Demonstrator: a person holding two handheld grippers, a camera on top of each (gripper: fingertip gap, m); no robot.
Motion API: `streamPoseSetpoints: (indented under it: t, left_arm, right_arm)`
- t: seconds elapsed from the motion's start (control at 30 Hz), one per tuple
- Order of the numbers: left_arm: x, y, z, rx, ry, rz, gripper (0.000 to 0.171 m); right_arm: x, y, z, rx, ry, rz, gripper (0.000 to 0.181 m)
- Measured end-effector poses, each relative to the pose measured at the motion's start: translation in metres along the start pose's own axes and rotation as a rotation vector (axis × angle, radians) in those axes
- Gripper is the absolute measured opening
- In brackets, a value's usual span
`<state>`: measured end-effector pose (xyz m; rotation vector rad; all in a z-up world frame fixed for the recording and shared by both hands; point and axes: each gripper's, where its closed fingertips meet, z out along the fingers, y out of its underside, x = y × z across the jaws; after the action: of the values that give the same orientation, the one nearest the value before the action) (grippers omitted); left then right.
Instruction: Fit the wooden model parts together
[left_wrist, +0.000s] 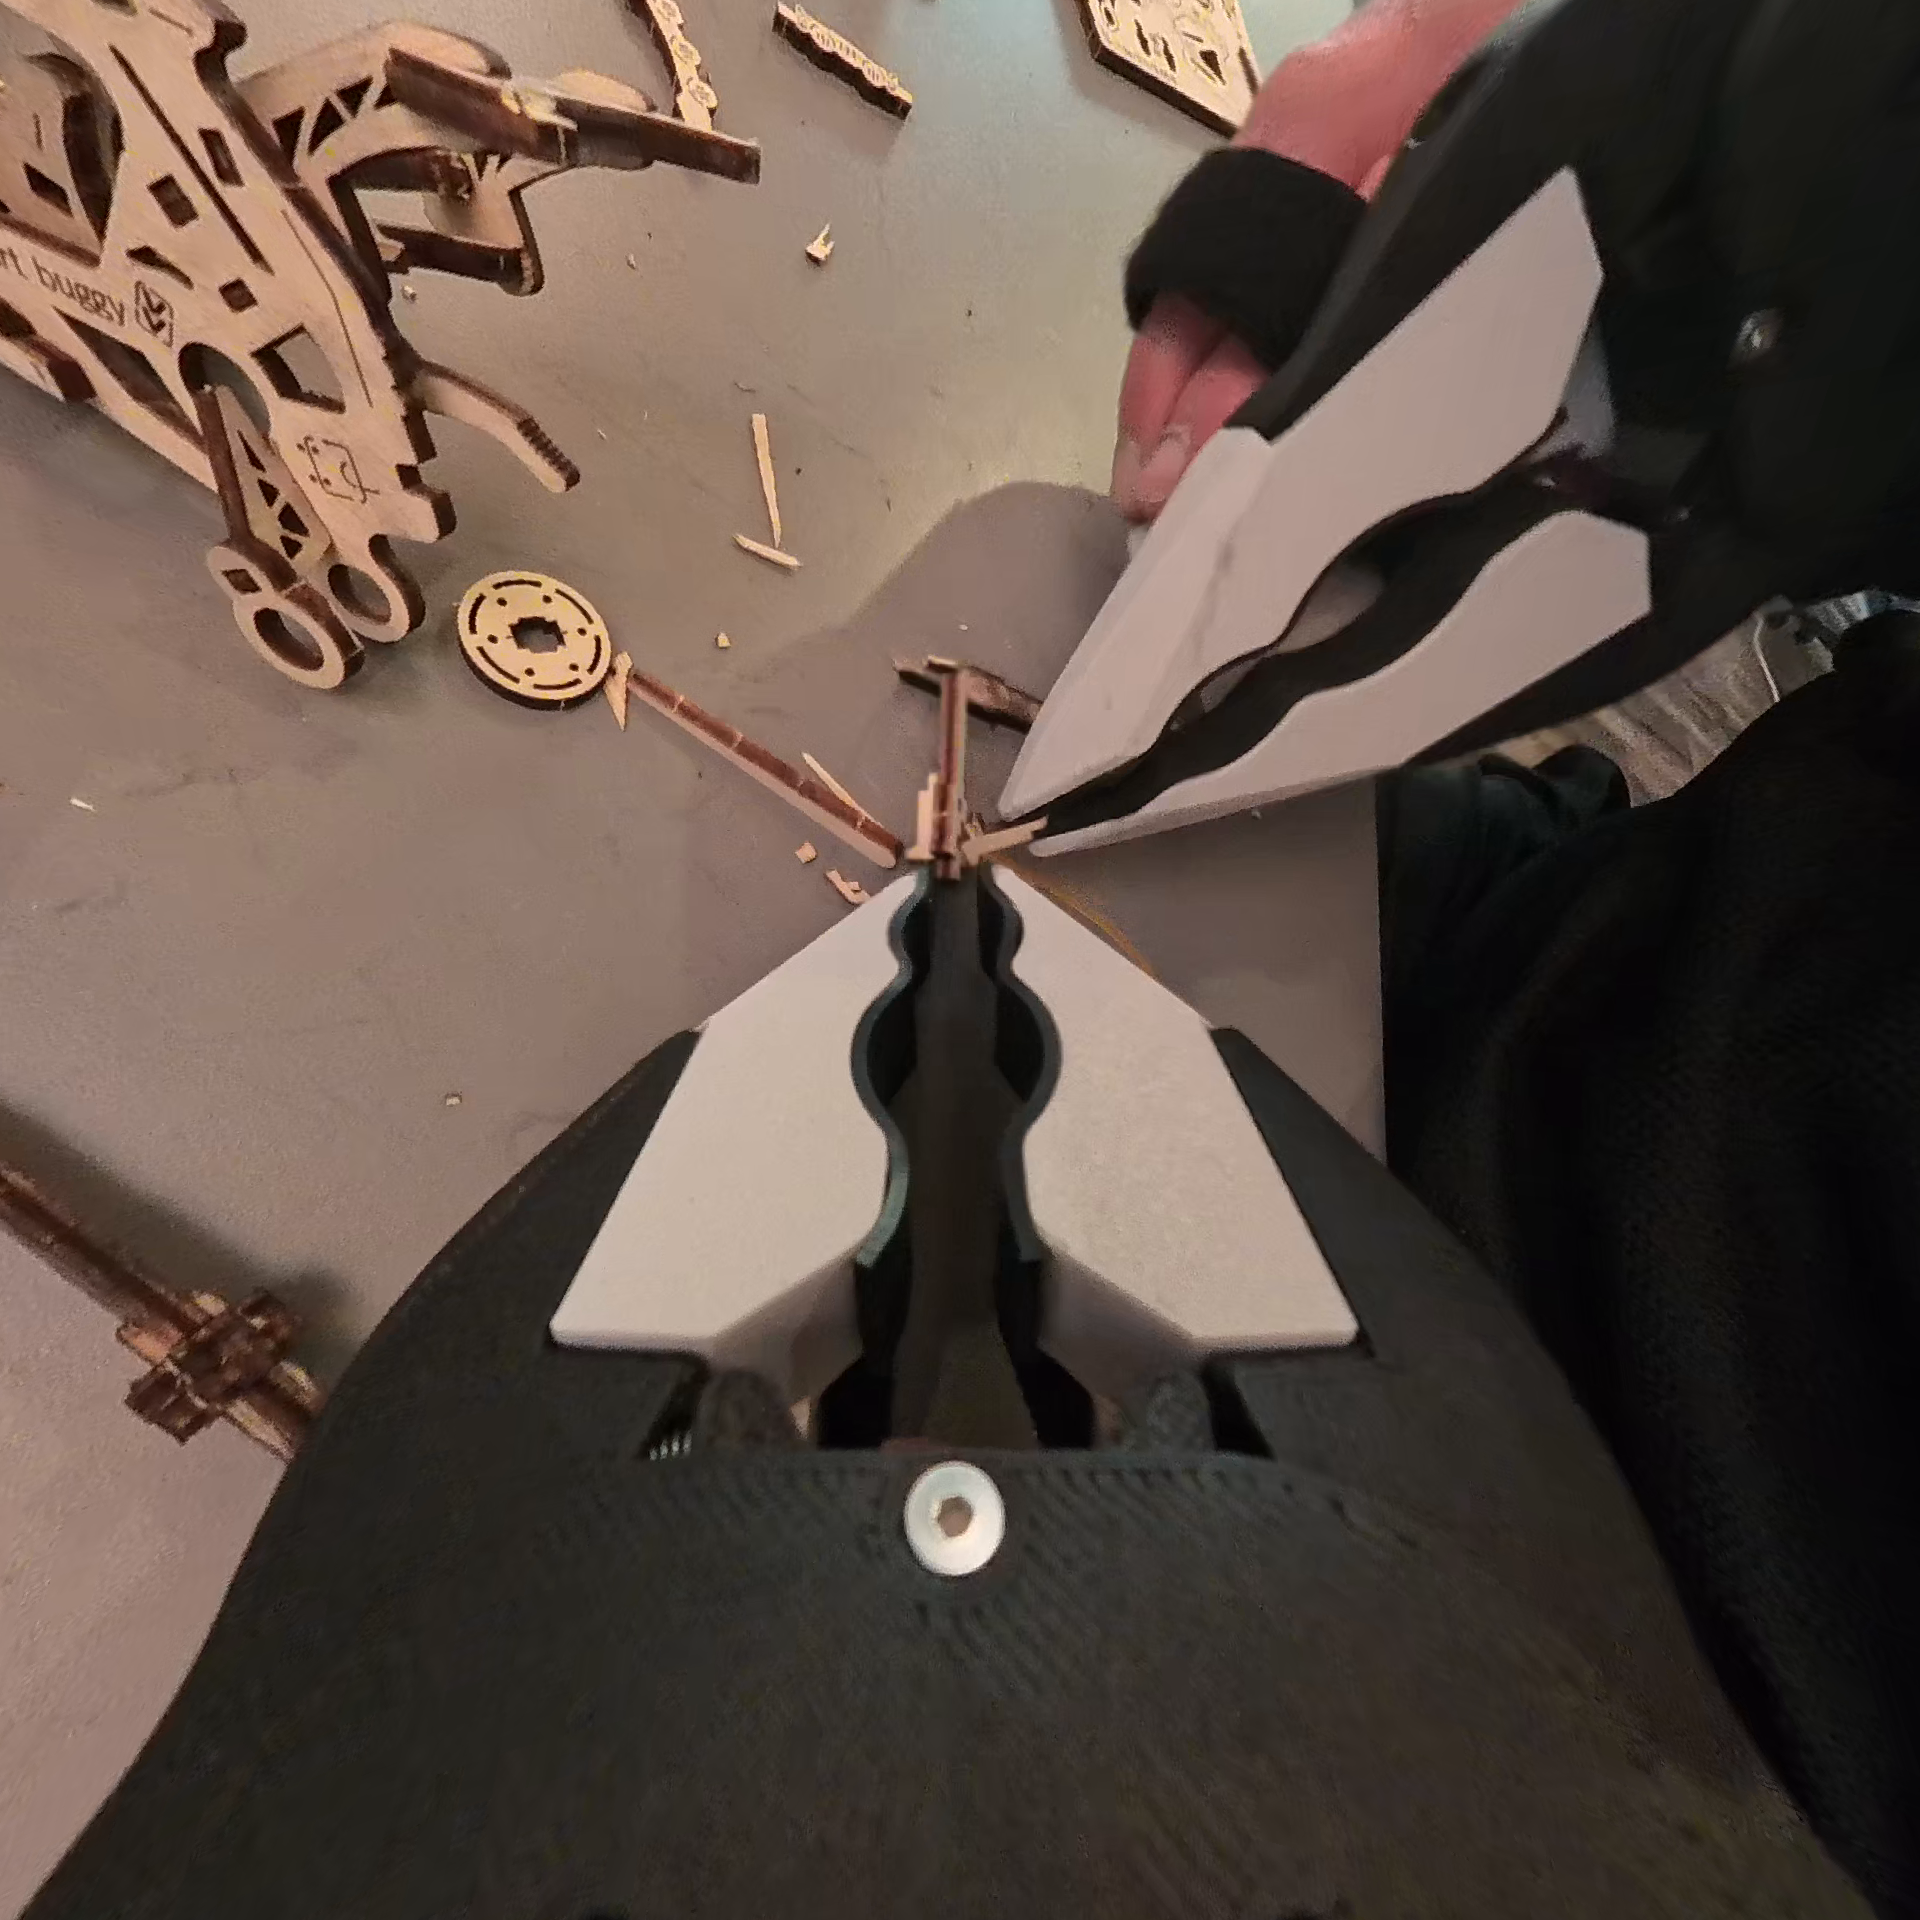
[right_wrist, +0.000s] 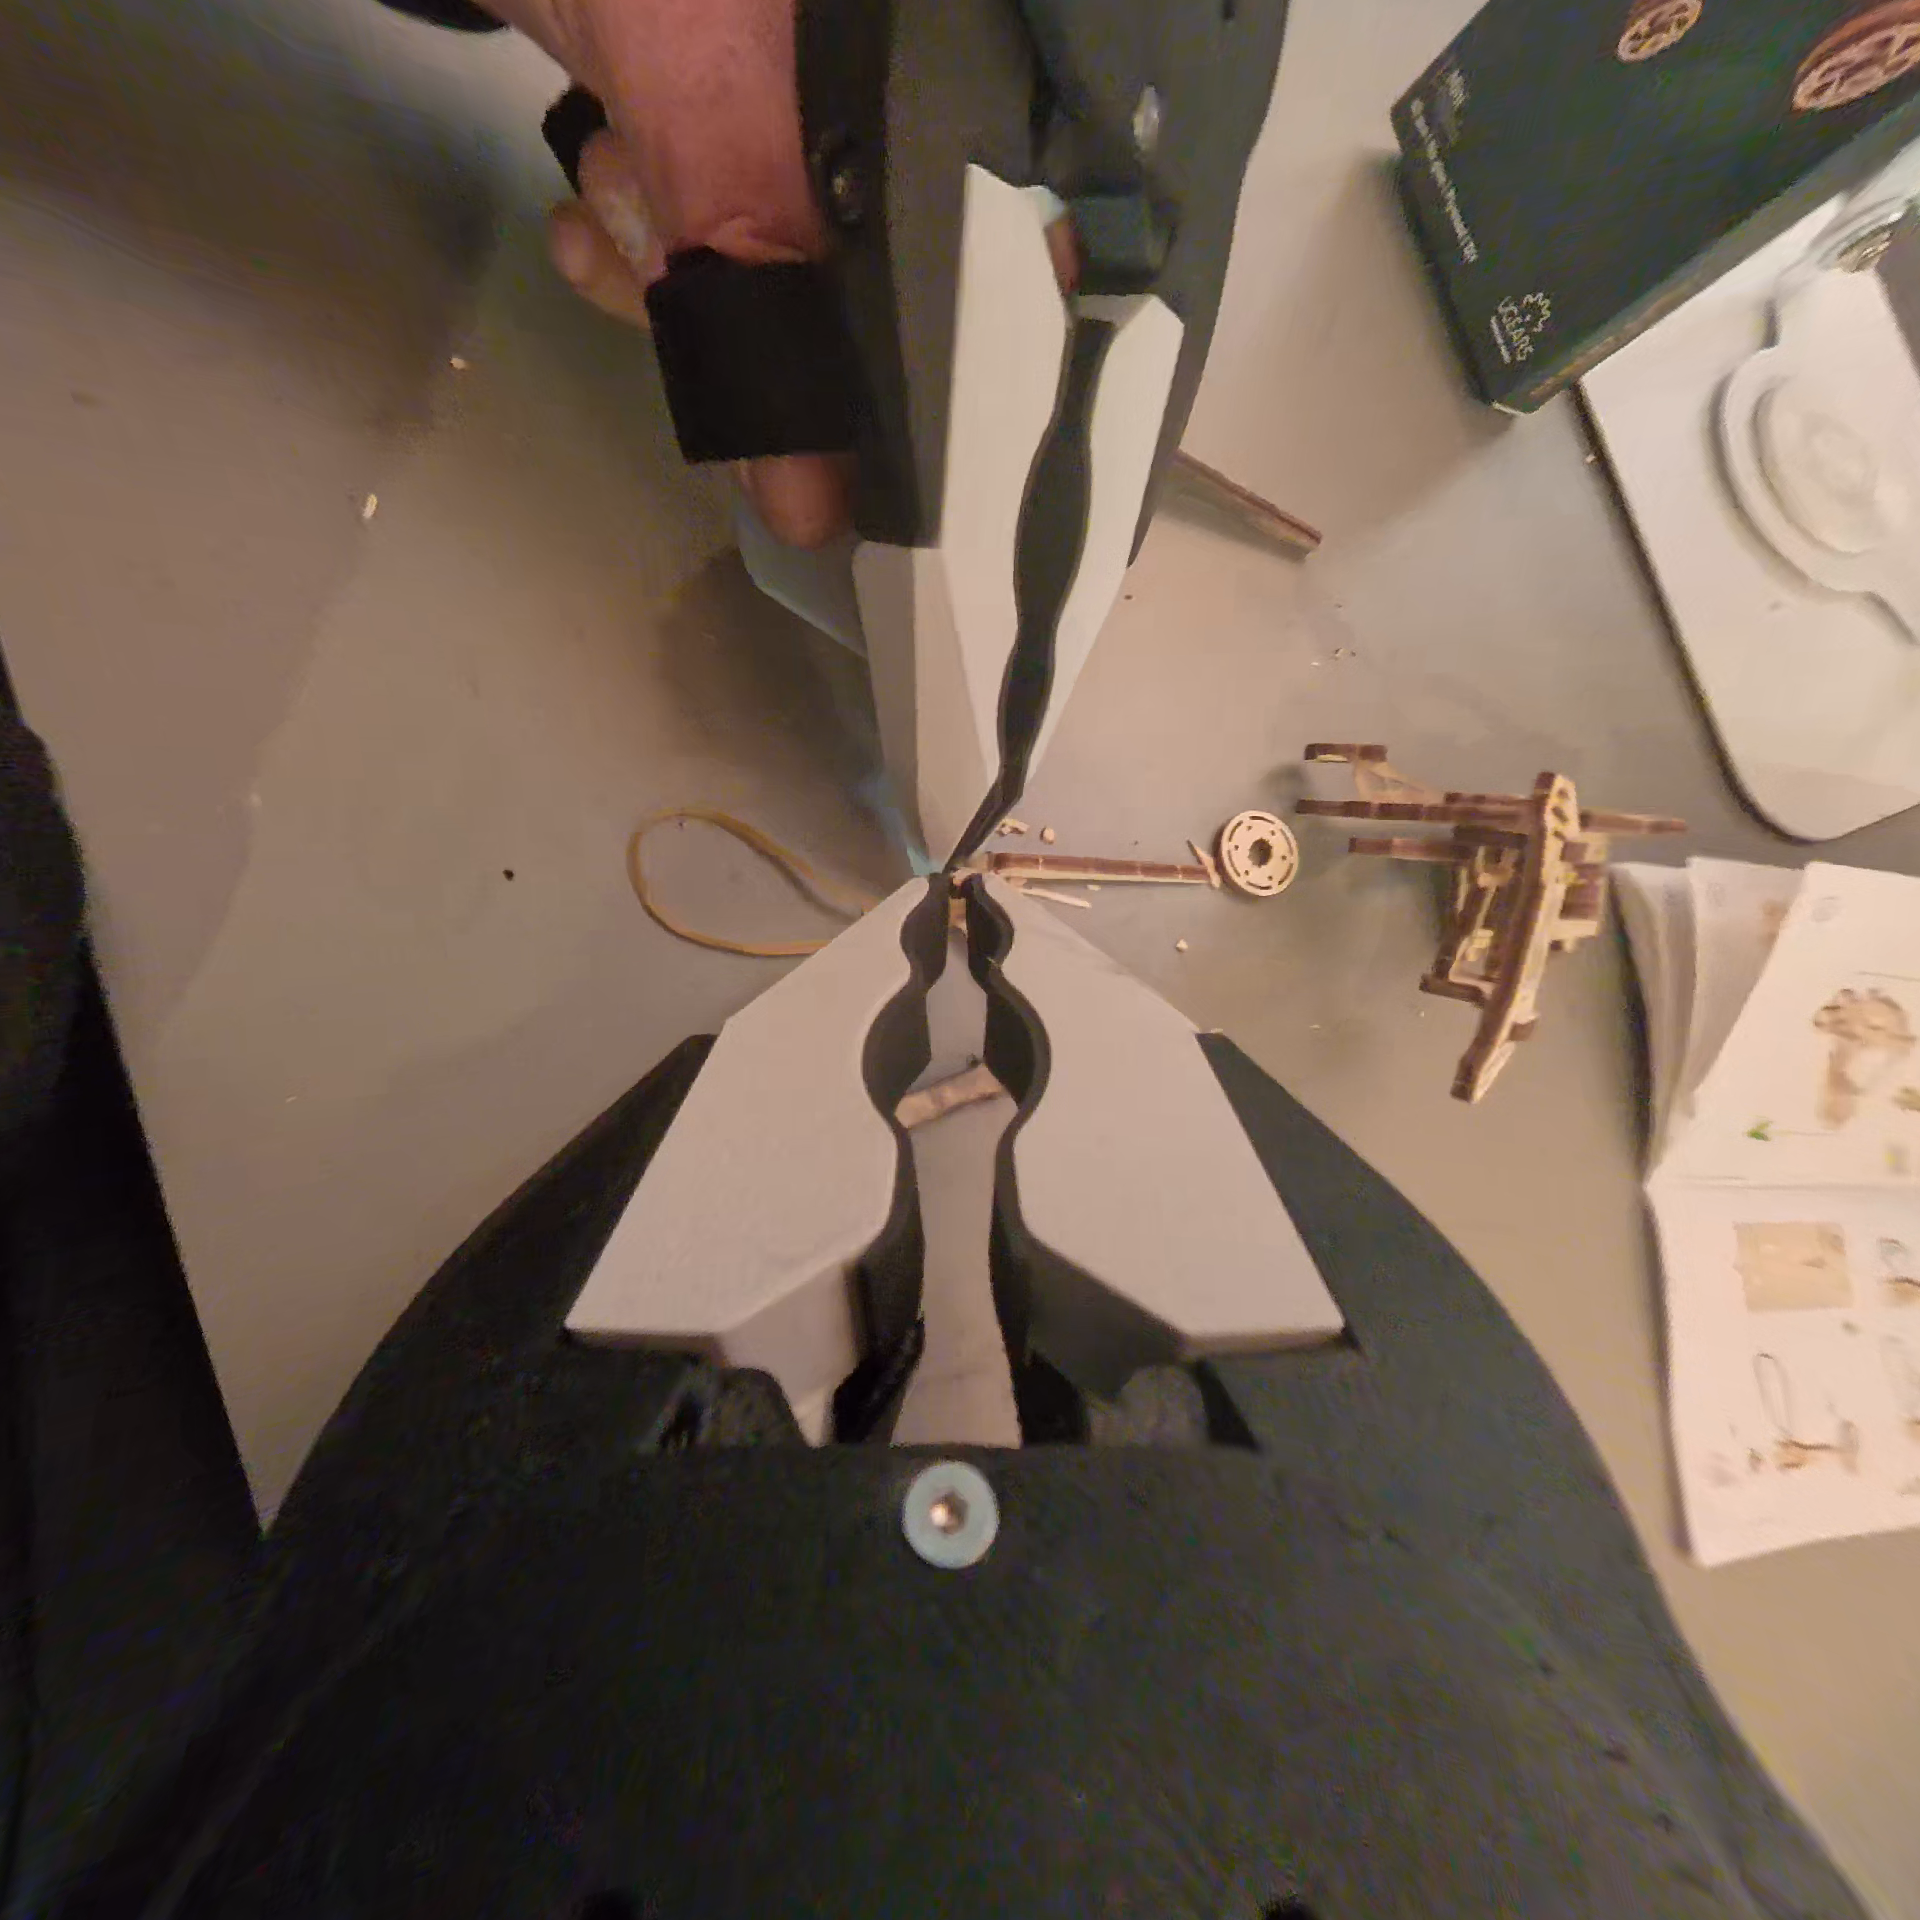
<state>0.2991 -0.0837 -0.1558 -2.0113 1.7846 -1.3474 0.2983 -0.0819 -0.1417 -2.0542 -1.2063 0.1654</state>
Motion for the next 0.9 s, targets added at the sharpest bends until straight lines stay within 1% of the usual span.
streamPoseSetpoints:
  t: [0.17,0.33,0.4,0.53,0.6,0.7,0.8,0.83,0.9]
  left_arm:
    - [0.001,0.0,0.0,0.001,-0.002,0.012,0.008]
    - [0.003,-0.001,-0.001,0.007,0.004,0.027,0.013]
    - [0.003,0.0,0.0,0.005,-0.004,0.037,0.015]
    - [0.003,-0.002,0.001,0.005,-0.017,0.049,0.016]
    - [0.002,-0.003,-0.001,0.019,-0.045,0.059,0.021]
    - [0.008,-0.003,-0.003,0.049,-0.066,0.093,0.022]
    - [0.023,-0.014,-0.011,0.165,-0.083,0.201,0.023]
    - [0.026,-0.018,-0.015,0.2,-0.118,0.252,0.023]
    - [0.027,-0.025,-0.022,0.247,-0.239,0.372,0.02]
  right_arm:
    - [-0.001,-0.002,-0.005,0.095,-0.194,0.197,0.0]
    - [0.0,-0.001,-0.008,0.13,-0.332,0.323,0.0]
    - [0.001,-0.001,-0.007,0.15,-0.364,0.374,0.0]
    - [-0.001,0.003,-0.002,0.142,-0.403,0.423,0.0]
    - [-0.002,0.0,-0.005,0.168,-0.418,0.435,0.0]
    - [-0.001,-0.007,-0.013,0.233,-0.452,0.488,0.0]
    - [0.0,-0.016,-0.024,0.32,-0.499,0.566,0.0]
    - [0.001,-0.018,-0.027,0.341,-0.513,0.594,0.0]
    - [0.002,-0.023,-0.032,0.392,-0.544,0.663,0.0]
